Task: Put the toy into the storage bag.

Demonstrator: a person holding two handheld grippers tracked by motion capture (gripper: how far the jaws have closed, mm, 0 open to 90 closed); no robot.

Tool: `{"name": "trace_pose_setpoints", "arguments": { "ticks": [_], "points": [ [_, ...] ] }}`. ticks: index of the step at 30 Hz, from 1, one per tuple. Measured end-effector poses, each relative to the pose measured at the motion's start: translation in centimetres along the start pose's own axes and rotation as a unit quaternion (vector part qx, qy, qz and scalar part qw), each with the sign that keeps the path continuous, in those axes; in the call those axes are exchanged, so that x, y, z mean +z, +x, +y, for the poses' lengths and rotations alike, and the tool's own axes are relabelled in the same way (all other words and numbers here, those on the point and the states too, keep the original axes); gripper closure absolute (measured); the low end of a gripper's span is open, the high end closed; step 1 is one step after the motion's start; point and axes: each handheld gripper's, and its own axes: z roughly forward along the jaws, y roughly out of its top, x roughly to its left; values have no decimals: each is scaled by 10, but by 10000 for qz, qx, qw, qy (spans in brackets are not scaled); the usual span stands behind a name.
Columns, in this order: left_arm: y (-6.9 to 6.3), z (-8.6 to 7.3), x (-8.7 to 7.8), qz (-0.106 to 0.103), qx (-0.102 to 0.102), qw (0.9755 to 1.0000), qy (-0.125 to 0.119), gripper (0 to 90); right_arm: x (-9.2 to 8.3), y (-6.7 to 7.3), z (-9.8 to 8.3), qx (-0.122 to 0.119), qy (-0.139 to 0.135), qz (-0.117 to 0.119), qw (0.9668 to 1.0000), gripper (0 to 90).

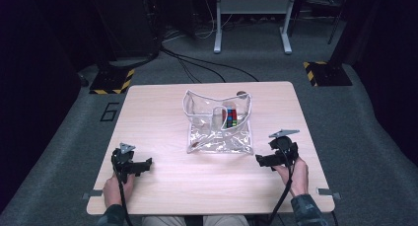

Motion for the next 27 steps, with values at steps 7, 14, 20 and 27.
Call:
{"name": "trace_pose_setpoints", "arguments": {
  "ticks": [7,14,20,27],
  "points": [
    [0,0,0,2,4,10000,6,4,16,-7,-26,187,100,-59,9998,39],
    [1,0,0,-3,41,10000,36,3,29,-16,-52,399,-51,-135,9991,38],
    [1,0,0,-2,43,10000,35,3,35,-17,-65,387,-257,-507,9976,44],
    [1,0,0,-1,42,10000,33,3,40,-20,-72,277,-507,-586,9966,4]
  ]
}}
